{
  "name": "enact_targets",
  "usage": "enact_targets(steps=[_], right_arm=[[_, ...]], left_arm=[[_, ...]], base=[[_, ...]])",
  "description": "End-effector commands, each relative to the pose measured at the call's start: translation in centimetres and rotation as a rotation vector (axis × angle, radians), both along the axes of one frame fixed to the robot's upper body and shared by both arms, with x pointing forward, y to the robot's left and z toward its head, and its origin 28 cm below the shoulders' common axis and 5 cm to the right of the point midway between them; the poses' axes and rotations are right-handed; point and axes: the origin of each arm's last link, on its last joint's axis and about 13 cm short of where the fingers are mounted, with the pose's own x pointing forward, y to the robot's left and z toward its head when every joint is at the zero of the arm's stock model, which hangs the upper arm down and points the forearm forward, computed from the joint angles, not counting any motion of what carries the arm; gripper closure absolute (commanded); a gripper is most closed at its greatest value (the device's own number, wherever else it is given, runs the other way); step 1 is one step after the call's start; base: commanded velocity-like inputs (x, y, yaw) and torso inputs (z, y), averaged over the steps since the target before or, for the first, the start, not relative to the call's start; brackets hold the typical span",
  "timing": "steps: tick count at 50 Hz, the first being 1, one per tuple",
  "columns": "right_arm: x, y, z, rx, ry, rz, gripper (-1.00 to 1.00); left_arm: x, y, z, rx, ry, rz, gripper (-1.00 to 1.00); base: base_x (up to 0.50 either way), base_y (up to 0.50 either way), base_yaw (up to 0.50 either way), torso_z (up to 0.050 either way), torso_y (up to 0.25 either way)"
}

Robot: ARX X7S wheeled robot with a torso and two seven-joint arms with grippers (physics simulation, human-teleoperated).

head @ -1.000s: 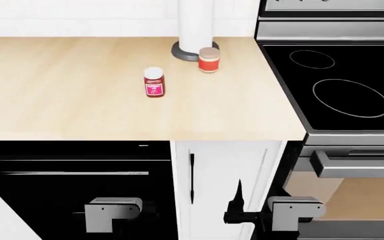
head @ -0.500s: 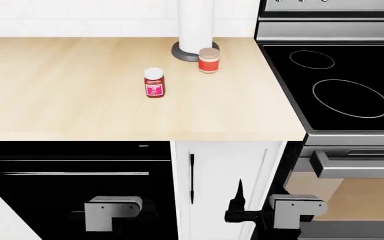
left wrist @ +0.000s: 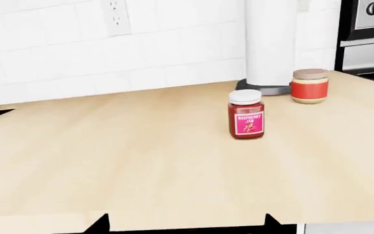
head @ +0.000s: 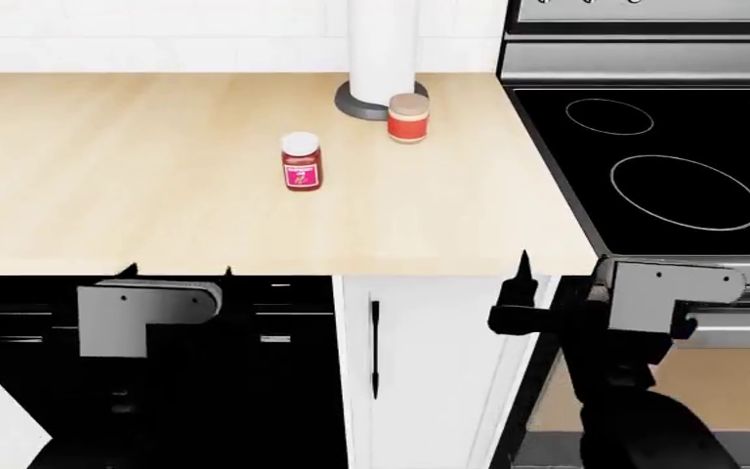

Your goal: Pick the jam and bar from the counter and place them in the cabinets closest to them.

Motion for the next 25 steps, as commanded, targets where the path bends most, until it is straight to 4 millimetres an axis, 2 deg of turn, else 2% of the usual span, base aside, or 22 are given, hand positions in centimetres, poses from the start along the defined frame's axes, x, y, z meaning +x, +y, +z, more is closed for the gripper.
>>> enact_targets(steps=[1, 13, 25], right_arm=[[0.3, -0.4, 4.6, -0.055, -0.031, -0.029, -1.00], [0.6, -0.9, 6.9, -0.068, -0.022, -0.039, -1.00], [-1.5, 0.1, 7.4, -0.127, -0.011, 0.042, -1.00]], left_arm=[[-0.5, 0.5, 4.2, 0.049, -0.009, -0.009, -1.00], [-0.3, 0.8, 5.8, 0.068, -0.008, -0.002, -1.00], [-2.2, 0.2, 6.7, 0.120, -0.019, -0.033, -1.00]], base=[[0.00, 0.00, 0.00, 0.000, 0.000], [0.00, 0.00, 0.00, 0.000, 0.000], [0.00, 0.00, 0.00, 0.000, 0.000]])
